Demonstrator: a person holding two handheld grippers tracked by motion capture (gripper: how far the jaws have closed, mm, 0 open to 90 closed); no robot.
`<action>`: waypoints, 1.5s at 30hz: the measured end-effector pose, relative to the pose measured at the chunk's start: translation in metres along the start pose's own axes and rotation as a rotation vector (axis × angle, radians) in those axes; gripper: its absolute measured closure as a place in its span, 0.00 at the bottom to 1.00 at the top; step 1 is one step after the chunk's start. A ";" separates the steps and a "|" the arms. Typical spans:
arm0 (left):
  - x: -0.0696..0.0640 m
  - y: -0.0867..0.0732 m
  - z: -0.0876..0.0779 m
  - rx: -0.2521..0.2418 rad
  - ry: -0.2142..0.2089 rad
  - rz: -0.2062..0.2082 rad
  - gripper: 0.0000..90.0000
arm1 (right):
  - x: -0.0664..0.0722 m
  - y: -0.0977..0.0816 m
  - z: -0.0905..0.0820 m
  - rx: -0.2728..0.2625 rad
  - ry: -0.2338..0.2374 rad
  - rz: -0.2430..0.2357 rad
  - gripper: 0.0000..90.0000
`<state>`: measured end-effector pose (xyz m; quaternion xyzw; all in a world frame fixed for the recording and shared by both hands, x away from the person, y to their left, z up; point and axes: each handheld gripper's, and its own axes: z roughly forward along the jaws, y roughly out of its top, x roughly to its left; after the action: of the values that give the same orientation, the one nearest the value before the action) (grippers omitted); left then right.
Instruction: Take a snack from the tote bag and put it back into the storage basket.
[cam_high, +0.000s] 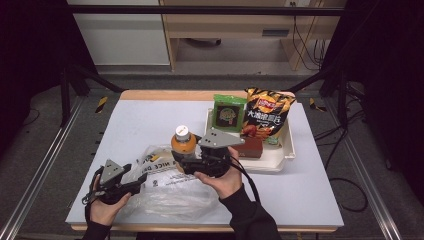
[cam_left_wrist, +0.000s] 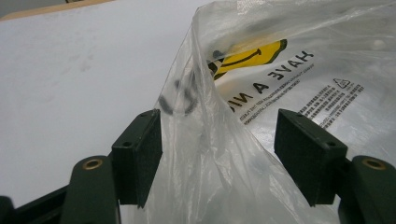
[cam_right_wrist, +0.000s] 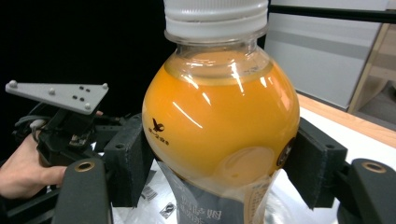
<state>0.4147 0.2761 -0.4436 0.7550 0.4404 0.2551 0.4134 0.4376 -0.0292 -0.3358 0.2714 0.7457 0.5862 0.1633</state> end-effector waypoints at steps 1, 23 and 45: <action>0.000 0.000 0.000 0.000 0.000 0.000 0.35 | -0.002 0.002 -0.002 -0.002 -0.006 0.004 0.34; 0.000 0.003 -0.004 -0.026 0.001 -0.005 0.35 | -0.052 0.006 -0.054 -0.011 -0.166 0.014 0.35; 0.005 0.021 -0.026 -0.108 -0.012 -0.031 0.29 | -0.098 -0.028 -0.114 -0.022 -0.314 0.080 0.34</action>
<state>0.4073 0.2848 -0.4119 0.7261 0.4354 0.2675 0.4601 0.4461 -0.1823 -0.3407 0.3872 0.6933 0.5506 0.2573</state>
